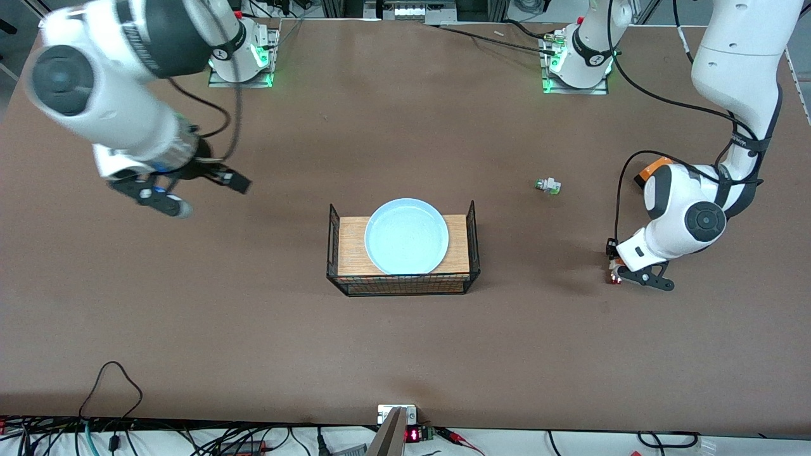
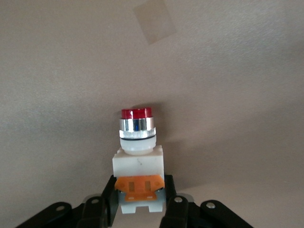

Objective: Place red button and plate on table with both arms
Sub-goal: 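Set the button on the table while the right gripper reaches the plate, then grip the blue plate rim with the right gripper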

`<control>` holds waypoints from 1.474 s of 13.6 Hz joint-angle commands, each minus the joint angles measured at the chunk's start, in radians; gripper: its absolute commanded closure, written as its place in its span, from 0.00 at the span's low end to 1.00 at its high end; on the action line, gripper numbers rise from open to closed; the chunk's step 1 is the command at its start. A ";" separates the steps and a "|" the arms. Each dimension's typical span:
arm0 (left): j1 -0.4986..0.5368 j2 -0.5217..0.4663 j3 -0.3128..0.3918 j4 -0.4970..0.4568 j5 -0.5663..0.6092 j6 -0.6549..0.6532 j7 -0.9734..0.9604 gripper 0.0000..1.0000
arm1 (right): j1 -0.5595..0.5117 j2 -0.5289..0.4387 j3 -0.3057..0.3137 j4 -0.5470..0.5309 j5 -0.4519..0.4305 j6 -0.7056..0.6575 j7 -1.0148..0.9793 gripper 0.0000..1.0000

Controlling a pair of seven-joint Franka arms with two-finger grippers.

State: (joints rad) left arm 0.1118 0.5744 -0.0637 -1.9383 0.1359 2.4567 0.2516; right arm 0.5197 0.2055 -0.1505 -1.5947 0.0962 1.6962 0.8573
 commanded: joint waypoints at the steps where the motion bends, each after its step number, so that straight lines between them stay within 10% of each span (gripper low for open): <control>1: 0.003 -0.013 -0.004 0.012 -0.015 -0.010 0.011 0.00 | 0.068 0.055 -0.012 0.042 0.062 0.061 0.193 0.00; 5: 0.000 -0.126 -0.040 0.032 -0.019 -0.175 0.000 0.00 | 0.198 0.176 -0.012 0.079 0.085 0.242 0.521 0.00; 10: -0.003 -0.308 -0.108 0.194 -0.041 -0.677 -0.220 0.00 | 0.226 0.284 -0.012 0.085 0.088 0.352 0.715 0.00; 20: -0.133 -0.602 0.020 0.174 -0.167 -0.745 -0.244 0.00 | 0.263 0.350 -0.012 0.084 0.086 0.445 0.694 0.00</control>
State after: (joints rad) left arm 0.0394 -0.0031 -0.1004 -1.7369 -0.0193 1.7172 0.0080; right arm 0.7778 0.5417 -0.1568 -1.5289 0.1723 2.1386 1.5589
